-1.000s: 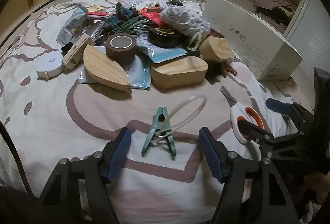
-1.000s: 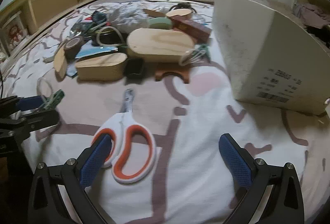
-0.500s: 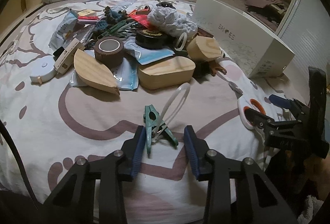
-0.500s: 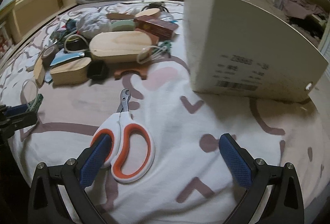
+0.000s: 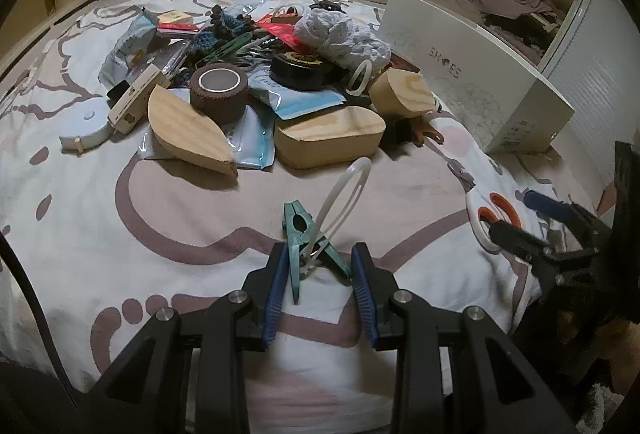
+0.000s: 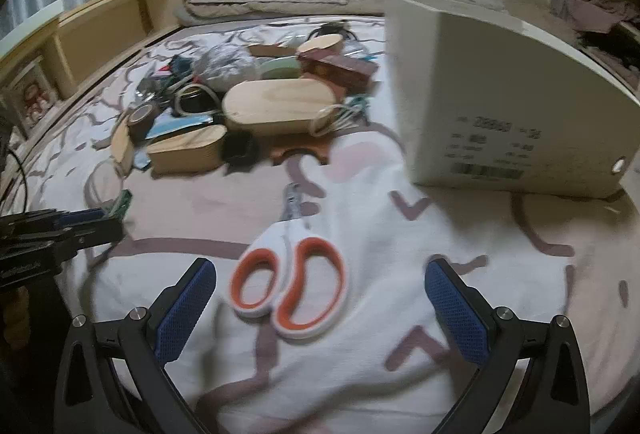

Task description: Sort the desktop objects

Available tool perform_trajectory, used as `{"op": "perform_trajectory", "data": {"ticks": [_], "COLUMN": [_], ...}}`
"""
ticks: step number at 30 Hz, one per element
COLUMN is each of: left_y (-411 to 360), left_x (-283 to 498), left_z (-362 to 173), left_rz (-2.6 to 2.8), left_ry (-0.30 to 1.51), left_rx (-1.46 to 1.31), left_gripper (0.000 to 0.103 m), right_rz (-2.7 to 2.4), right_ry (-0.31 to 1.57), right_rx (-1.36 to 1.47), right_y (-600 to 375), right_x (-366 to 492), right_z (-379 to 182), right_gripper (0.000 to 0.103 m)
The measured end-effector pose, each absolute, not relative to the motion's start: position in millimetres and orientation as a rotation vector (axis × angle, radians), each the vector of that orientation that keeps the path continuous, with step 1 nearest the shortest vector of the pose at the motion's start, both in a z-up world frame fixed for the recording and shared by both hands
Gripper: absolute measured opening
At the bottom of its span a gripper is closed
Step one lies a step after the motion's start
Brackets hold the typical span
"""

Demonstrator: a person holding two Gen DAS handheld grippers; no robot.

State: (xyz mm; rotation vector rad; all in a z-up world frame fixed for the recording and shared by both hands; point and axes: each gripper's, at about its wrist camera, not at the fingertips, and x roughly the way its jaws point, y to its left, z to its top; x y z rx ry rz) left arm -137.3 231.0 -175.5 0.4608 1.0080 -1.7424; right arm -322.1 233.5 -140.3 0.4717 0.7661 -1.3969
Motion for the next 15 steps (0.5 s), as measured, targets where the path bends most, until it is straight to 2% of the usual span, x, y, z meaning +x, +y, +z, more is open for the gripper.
{"op": "perform_trajectory", "data": {"ticks": [6, 7, 11, 15], "left_y": [229.9, 229.8, 229.1, 228.7], "left_x": [-135.6, -135.6, -135.8, -136.4], "left_z": [-176.9, -176.8, -177.4, -178.3], "left_rz": [-1.742, -1.741, -1.739, -1.724], "left_ry": [1.025, 1.025, 1.03, 1.032], "left_rx": [0.451, 0.451, 0.449, 0.436], "left_gripper": [0.033, 0.033, 0.033, 0.033], "right_rz": [-1.403, -1.555, -1.559, -1.553], "right_ry": [0.803, 0.771, 0.755, 0.744], "right_rx": [0.422, 0.485, 0.473, 0.441], "right_y": [233.2, 232.2, 229.5, 226.7], "right_x": [-310.9, -310.2, -309.7, -307.3], "right_z": [-151.6, -152.4, -154.0, -157.7], "right_gripper": [0.103, 0.103, 0.094, 0.091]}}
